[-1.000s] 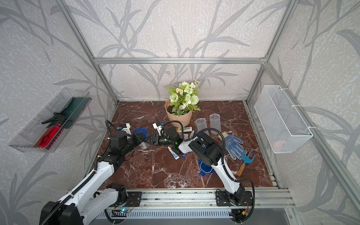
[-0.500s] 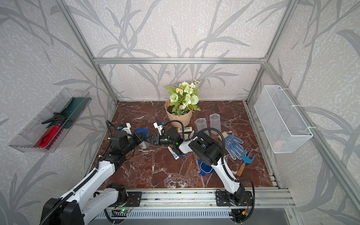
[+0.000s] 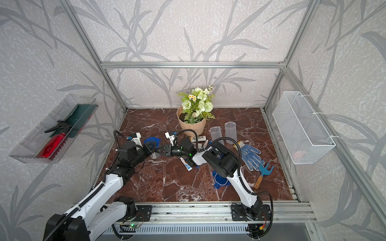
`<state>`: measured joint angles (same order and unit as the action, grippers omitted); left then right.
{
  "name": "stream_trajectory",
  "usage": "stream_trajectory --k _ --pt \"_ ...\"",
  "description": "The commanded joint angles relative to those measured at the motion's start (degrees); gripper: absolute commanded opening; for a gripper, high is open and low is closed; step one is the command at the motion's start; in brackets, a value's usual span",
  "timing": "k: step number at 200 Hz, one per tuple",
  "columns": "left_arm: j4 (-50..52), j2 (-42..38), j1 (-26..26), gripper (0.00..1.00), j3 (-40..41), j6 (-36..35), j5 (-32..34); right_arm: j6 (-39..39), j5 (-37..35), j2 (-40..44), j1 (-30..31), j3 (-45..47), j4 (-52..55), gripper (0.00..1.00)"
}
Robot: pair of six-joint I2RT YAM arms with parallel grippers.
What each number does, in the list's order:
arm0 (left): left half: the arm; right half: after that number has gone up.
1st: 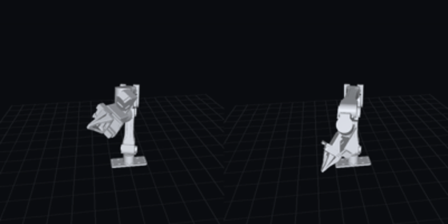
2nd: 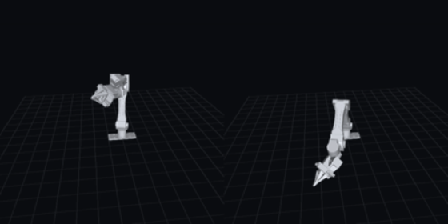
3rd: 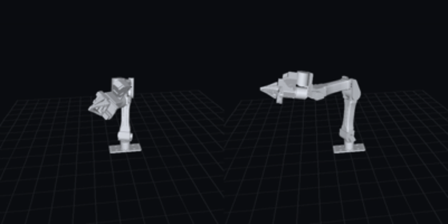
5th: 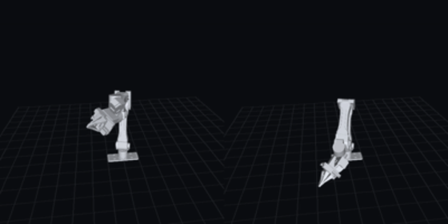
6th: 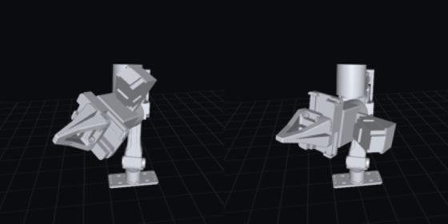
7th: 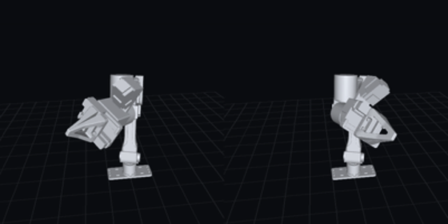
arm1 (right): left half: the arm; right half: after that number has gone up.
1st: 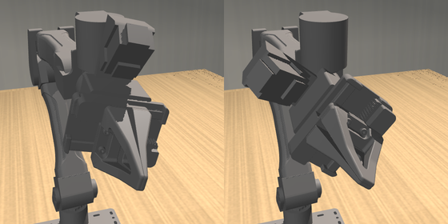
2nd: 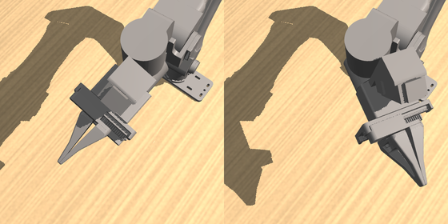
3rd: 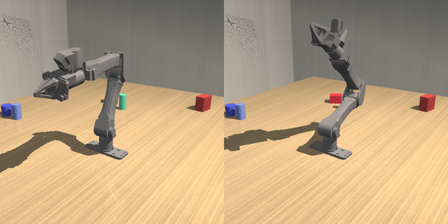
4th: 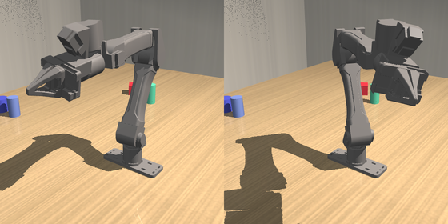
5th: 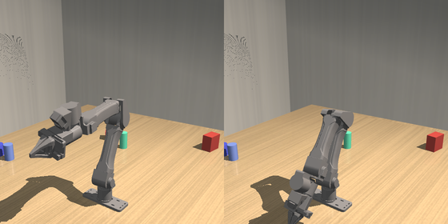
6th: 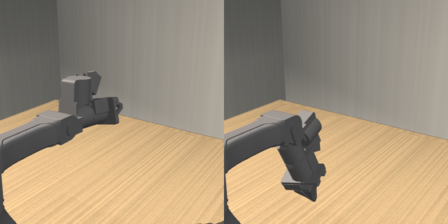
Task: Take out toiletry kits
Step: Unfasten the latch on the container.
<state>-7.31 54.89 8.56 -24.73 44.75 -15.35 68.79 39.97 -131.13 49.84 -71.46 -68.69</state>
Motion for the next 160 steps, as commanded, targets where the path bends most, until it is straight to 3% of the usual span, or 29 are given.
stream_trajectory --k 1,160 --pt "25.3 3.5 -1.7 0.00 6.2 -0.9 2.3 -1.5 1.3 7.2 0.5 -1.8 -11.8 0.32" --pt "23.0 5.9 -4.6 0.00 7.5 -1.7 0.7 -3.5 2.8 11.4 1.8 -0.2 -11.8 0.30"
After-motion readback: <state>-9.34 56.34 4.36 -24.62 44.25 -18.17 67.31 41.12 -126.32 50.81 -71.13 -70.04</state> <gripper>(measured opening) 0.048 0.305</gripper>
